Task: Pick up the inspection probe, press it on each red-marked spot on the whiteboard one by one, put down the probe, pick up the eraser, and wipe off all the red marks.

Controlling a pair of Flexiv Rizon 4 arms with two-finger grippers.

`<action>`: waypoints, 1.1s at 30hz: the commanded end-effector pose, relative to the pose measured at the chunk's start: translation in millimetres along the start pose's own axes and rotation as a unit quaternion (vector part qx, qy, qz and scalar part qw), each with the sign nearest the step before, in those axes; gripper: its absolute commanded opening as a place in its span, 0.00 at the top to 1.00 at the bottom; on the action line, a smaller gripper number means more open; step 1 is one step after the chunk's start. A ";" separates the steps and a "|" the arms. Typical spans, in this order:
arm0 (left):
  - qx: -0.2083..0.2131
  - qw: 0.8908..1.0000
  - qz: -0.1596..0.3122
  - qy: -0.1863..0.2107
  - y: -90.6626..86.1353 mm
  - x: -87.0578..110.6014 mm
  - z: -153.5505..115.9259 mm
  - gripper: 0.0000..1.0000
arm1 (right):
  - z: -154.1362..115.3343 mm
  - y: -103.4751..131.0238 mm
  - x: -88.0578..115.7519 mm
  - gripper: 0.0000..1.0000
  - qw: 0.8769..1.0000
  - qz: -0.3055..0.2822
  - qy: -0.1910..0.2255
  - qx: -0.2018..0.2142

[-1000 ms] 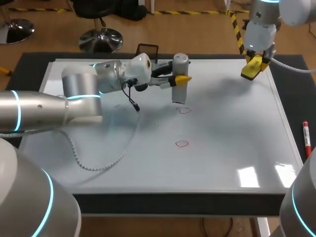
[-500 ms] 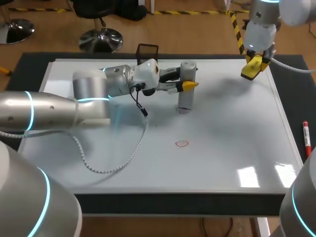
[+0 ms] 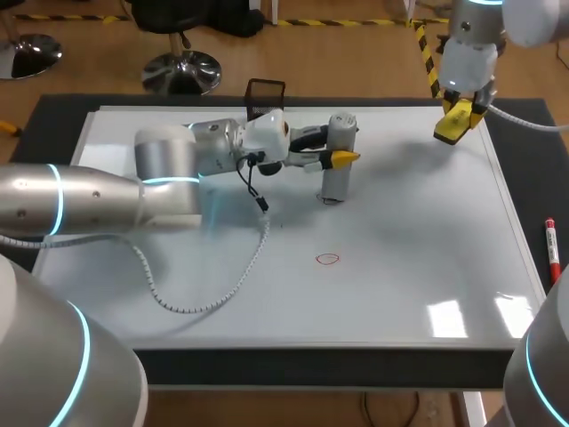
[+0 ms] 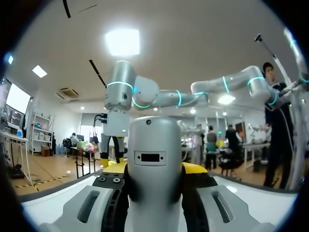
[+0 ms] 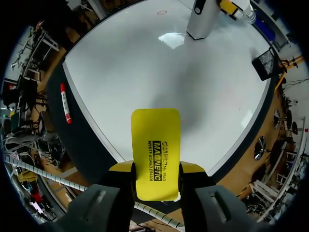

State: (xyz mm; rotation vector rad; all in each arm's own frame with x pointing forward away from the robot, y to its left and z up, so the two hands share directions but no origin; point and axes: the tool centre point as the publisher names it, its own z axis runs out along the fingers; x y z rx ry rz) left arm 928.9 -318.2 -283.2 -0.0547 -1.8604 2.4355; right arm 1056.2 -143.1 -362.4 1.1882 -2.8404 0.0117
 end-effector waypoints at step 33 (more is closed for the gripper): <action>-0.061 0.998 0.003 -0.020 3.0 9.3 -13.5 1.00 | -1.3 -0.6 -0.1 1.00 1.000 -0.001 0.002 0.001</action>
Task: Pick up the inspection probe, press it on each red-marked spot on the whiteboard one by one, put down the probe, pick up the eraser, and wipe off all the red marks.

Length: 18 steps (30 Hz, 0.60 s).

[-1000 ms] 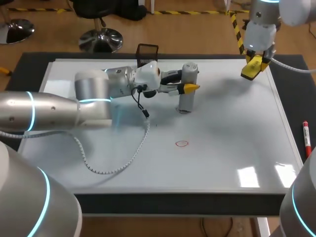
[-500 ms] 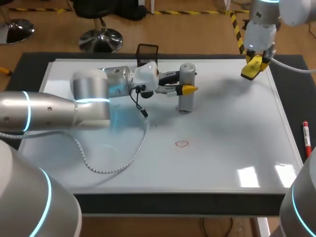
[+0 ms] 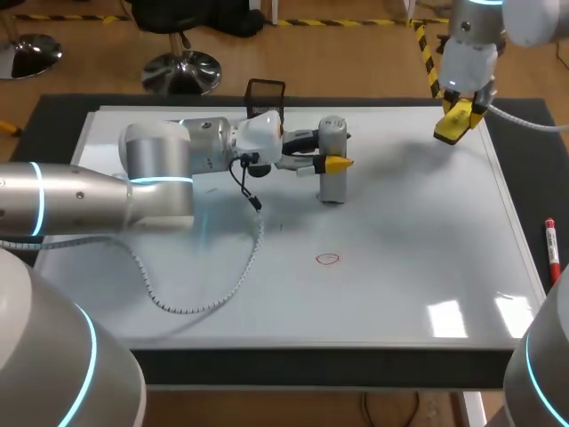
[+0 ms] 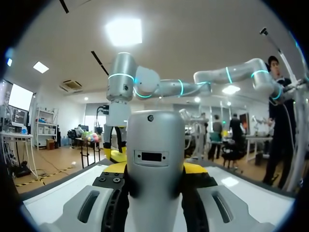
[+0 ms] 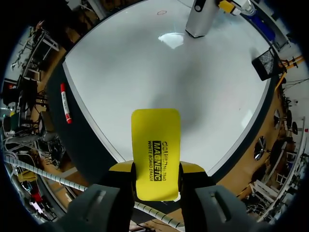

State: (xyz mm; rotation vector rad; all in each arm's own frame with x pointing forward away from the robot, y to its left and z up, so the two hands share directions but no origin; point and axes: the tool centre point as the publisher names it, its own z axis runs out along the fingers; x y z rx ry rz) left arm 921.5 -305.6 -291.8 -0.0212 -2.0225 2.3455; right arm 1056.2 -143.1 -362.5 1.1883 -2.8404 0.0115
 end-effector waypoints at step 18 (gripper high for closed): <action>0.006 1.000 0.015 -0.002 -18.6 -2.9 1.2 1.00 | -1.3 -0.7 -0.1 1.00 1.000 -0.001 0.002 0.001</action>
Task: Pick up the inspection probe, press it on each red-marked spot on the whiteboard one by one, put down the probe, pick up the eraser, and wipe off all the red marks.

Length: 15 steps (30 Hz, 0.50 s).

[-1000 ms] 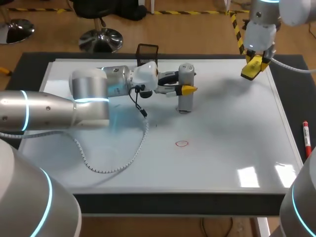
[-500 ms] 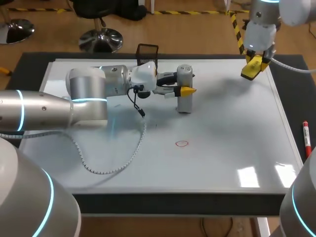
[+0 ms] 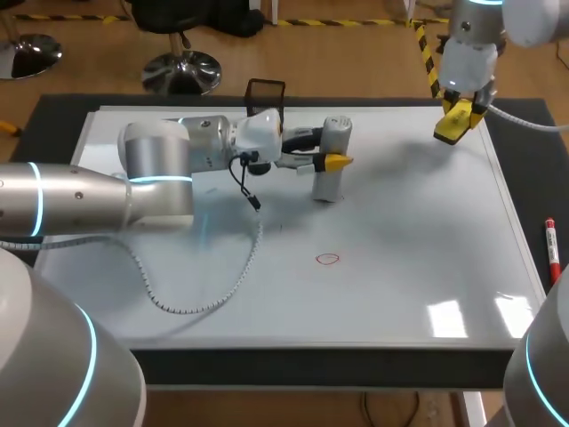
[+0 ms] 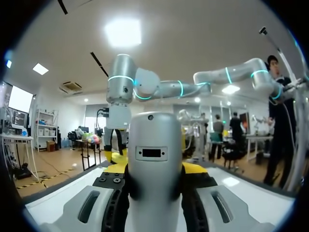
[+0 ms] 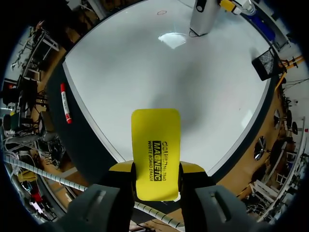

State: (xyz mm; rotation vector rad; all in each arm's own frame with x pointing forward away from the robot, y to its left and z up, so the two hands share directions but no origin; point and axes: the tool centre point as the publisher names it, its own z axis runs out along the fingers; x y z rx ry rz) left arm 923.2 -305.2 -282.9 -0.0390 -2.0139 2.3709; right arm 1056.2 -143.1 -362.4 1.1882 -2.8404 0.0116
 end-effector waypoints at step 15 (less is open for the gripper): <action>0.001 0.997 0.053 -0.048 -54.5 -27.5 -38.2 1.00 | -1.3 -0.6 -0.1 1.00 1.000 -0.001 0.002 0.001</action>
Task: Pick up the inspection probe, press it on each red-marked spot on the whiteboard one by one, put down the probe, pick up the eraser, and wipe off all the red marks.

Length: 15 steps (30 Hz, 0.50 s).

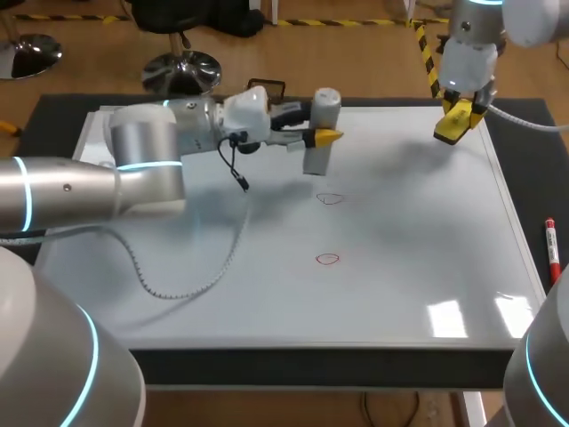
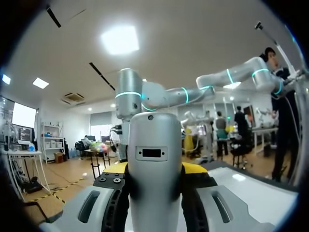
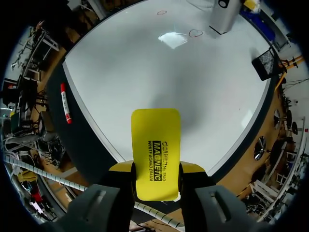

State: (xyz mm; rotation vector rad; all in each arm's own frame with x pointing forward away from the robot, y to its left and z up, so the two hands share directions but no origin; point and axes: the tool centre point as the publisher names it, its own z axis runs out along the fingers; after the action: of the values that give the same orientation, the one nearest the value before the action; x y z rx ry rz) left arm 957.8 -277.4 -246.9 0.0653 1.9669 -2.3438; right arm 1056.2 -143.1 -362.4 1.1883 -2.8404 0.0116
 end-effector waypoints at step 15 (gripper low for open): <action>0.017 0.993 0.022 -0.118 -39.2 -25.8 -95.5 1.00 | -1.3 -0.7 -0.1 1.00 1.000 -0.001 0.002 0.001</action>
State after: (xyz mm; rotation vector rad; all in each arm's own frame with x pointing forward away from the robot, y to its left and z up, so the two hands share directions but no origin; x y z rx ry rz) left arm 984.3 -190.3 -225.8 -0.1114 1.8187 -2.2670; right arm 1056.2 -143.1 -362.5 1.1884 -2.8403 0.0116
